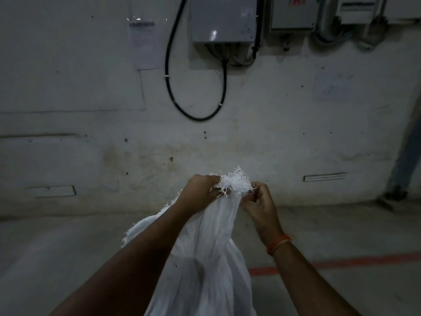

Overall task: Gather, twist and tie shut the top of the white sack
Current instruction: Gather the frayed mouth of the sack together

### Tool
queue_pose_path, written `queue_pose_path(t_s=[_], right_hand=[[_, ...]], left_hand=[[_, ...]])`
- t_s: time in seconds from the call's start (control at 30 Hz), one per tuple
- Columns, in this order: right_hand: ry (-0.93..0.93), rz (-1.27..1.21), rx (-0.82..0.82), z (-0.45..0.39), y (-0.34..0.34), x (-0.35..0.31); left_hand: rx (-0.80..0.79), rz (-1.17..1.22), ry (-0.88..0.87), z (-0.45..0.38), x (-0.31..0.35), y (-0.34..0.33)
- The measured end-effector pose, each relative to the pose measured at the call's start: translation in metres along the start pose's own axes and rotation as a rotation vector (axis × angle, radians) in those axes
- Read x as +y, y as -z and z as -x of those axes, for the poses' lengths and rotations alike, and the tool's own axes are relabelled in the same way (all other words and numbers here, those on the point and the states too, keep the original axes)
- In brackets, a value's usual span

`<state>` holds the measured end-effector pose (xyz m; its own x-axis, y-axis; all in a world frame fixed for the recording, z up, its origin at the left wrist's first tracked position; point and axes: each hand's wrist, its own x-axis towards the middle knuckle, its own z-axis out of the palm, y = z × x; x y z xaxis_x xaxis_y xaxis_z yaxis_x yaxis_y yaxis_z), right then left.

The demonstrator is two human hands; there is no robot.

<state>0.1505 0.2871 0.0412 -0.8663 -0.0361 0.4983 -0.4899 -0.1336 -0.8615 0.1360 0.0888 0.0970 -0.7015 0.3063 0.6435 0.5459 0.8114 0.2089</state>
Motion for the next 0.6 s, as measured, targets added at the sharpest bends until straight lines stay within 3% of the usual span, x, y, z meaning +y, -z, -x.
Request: queue_pose_path(t_s=[0.17, 0.33, 0.43, 0.53, 0.6], right_hand=[[-0.088, 0.131, -0.173, 0.011, -0.024, 0.005], [-0.116, 0.033, 0.086, 0.001, -0.047, -0.002], [-0.173, -0.145, 0.070, 0.004, -0.049, 0.002], [-0.212, -0.228, 0.046, 0.004, -0.048, 0.003], [-0.235, -0.281, 0.018, 0.003, -0.045, -0.001]], left_hand=[[-0.007, -0.090, 0.029, -0.012, -0.007, 0.010], [-0.028, 0.061, 0.048, -0.006, -0.006, 0.016], [-0.241, 0.198, 0.142, -0.001, -0.011, 0.028], [-0.505, 0.122, 0.219, 0.005, -0.020, 0.034], [-0.596, 0.058, 0.245, 0.010, -0.027, 0.034]])
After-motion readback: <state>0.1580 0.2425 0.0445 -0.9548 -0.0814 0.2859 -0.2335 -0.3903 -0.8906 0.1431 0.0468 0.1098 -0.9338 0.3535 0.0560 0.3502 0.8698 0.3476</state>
